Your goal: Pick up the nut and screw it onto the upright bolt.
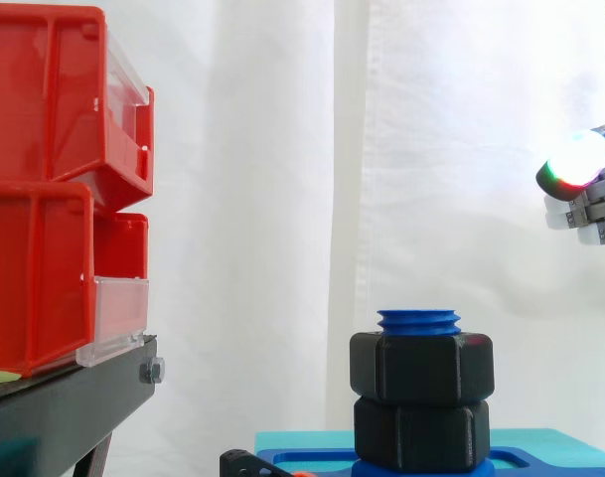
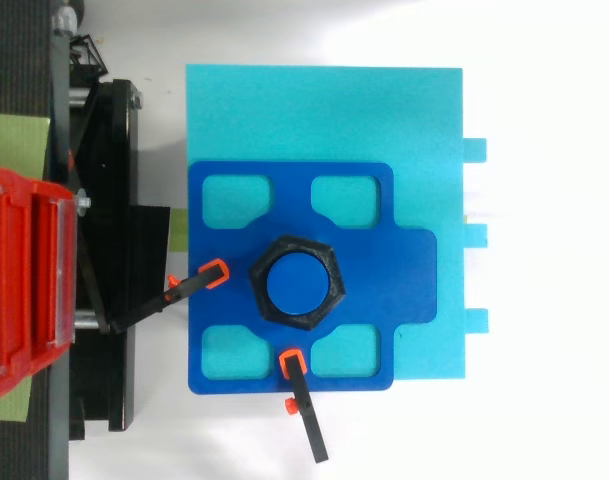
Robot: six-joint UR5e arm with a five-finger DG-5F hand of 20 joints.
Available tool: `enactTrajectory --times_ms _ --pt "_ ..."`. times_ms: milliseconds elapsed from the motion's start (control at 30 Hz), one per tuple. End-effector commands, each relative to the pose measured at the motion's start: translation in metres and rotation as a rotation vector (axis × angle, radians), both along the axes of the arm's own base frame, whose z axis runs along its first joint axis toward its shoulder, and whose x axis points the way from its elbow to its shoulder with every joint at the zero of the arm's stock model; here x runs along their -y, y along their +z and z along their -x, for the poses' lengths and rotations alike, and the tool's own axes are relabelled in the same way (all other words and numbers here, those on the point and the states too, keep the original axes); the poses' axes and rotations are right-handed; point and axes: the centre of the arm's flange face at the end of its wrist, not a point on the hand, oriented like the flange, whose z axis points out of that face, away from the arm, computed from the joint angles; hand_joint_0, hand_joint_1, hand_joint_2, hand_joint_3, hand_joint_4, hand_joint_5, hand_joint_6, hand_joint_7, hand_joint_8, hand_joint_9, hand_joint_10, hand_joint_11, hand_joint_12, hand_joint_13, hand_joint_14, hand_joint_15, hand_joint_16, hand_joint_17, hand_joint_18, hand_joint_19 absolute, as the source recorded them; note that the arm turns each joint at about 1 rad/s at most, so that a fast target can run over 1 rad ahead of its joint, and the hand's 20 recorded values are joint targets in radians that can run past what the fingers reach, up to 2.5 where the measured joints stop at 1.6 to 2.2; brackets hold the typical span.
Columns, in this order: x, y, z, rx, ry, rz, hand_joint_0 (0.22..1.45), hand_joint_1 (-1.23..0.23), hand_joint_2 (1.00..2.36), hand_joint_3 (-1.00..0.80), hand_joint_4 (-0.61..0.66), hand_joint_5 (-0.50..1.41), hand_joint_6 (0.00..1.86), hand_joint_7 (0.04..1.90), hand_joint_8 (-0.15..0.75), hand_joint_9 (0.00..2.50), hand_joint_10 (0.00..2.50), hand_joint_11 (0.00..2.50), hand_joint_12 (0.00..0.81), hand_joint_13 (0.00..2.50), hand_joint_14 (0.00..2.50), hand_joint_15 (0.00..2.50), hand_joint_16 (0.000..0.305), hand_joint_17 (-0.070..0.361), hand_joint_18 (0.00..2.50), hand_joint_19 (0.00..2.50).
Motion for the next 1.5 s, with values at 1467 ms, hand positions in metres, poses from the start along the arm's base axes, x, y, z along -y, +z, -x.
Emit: enactTrajectory --times_ms 1467 --pt "0.0000 0.0005 -0.0003 0.002 0.000 0.000 0.50 -0.46 1.00 -0.50 0.17 -0.24 0.50 0.70 0.177 0.00 0.00 0.00 0.319 0.00 0.00 0.00 0.042 0.094 0.00 0.00"
